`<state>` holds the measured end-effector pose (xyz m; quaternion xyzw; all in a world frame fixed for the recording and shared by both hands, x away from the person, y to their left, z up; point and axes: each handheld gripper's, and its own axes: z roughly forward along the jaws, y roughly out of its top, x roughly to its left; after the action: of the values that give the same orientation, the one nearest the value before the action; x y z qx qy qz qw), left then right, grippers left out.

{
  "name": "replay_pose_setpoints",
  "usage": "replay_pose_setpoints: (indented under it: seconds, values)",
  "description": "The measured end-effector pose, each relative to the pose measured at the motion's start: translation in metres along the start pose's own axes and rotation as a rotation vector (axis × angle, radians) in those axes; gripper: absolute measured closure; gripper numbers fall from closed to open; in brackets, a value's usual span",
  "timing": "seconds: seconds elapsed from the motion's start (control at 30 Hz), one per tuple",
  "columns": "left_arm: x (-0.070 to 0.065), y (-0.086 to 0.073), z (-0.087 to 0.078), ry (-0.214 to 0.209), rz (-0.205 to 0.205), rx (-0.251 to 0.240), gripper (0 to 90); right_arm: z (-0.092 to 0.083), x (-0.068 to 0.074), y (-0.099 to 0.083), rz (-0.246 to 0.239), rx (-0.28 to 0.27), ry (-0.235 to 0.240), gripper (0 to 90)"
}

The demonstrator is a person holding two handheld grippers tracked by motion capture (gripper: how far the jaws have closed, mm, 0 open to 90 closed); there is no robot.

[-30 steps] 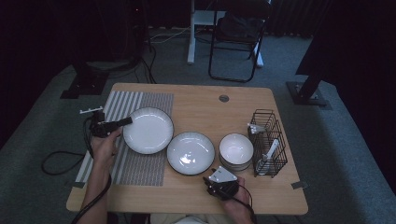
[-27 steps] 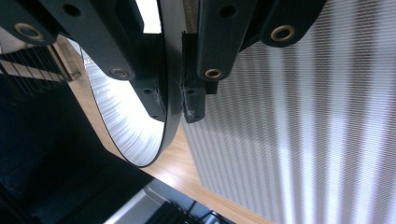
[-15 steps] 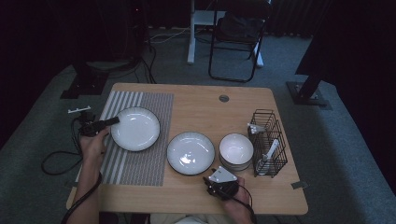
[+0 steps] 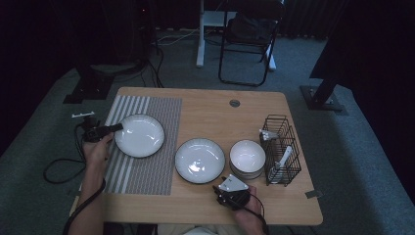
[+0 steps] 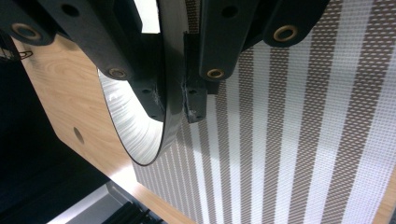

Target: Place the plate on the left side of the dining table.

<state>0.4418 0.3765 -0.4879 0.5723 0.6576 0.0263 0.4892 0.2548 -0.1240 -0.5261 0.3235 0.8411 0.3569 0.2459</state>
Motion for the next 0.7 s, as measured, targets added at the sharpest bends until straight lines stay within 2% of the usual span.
replay_pose_setpoints:
  seconds: [0.2,0.27,0.37,0.4,0.43,0.7]
  values:
    - [0.0048,0.0013,0.0000,0.004,-0.002,0.010,83.1,0.0000,0.0000,0.0000,0.000,0.000,0.000,52.4]
    - [0.0070,0.0008,0.0022,0.026,0.003,0.017,83.6,0.0000,0.0002,0.0000,-0.001,0.000,-0.001,52.5]
    - [0.0071,0.0002,0.0048,0.073,0.038,0.037,84.8,0.0000,0.0000,0.0000,0.000,0.000,0.000,52.4]
    - [0.0071,0.0002,0.0048,0.073,0.038,0.037,85.1,0.0000,0.0000,0.0000,0.000,0.000,0.000,52.4]
    - [0.0069,-0.0002,0.0059,0.097,0.063,0.051,85.5,0.0001,-0.0002,0.0000,0.002,-0.001,0.001,52.5]
    - [0.0074,-0.0020,0.0097,0.137,0.104,0.060,85.2,0.0002,-0.0001,0.0001,0.001,-0.001,0.001,52.5]
